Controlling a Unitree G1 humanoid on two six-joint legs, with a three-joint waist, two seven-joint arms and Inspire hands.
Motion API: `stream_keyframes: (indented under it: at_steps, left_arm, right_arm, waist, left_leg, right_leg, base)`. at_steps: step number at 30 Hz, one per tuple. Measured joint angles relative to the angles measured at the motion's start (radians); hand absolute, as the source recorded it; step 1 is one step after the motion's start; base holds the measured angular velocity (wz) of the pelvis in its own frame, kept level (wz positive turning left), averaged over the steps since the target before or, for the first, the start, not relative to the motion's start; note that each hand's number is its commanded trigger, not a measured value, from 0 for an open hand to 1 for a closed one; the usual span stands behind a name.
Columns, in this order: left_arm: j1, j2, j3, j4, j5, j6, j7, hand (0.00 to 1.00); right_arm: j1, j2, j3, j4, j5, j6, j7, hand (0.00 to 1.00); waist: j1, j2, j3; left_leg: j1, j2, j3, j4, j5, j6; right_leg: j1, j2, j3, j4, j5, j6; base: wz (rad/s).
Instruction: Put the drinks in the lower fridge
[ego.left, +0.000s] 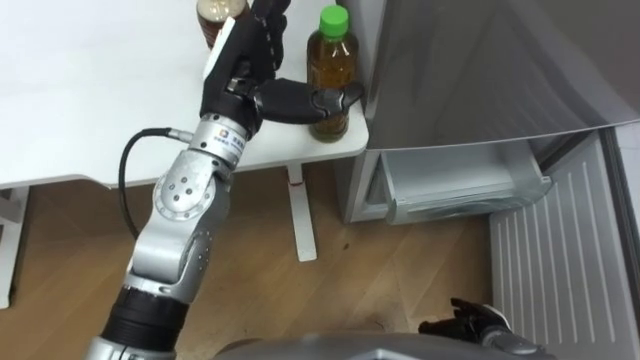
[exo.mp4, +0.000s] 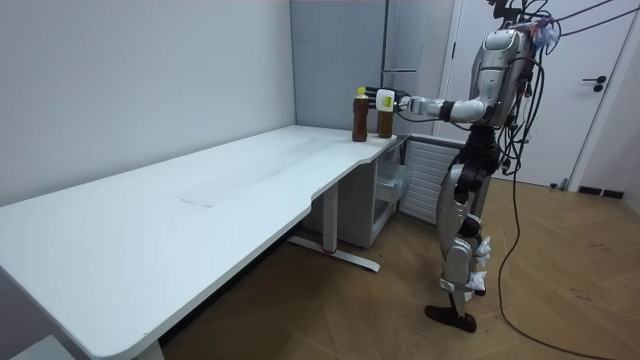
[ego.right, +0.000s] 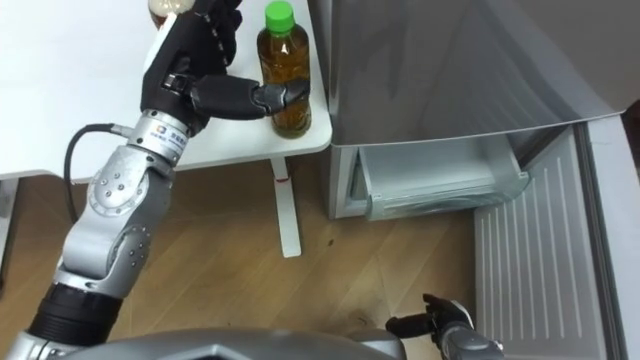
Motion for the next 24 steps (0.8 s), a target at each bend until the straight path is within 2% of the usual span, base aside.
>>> stream_keyframes:
  at_steps: [4, 24]
  left_arm:
    - [0.0, 0.001, 0.001, 0.017, 0.0, 0.013, -0.001, 0.0]
    - [-0.002, -0.001, -0.002, 0.058, 0.0, 0.018, 0.014, 0.0]
  right_arm:
    - [0.0, 0.0, -0.002, 0.007, 0.0, 0.002, 0.0, 0.0]
    - [-0.001, 0.0, -0.001, 0.008, 0.0, 0.008, 0.001, 0.0]
  waist:
    - [-0.006, -0.001, 0.0003]
    - [-0.028, -0.002, 0.0015]
  left_leg:
    - [0.004, 0.0, 0.001, 0.0, 0.0, 0.0]
    - [0.006, 0.001, 0.014, -0.004, 0.0, 0.0]
  right_leg:
    - [0.003, 0.0, 0.0, 0.0, 0.0, 0.0]
    - [-0.002, 0.001, 0.021, 0.0, 0.0, 0.0]
  base:
    - [0.0]
    - [-0.01]
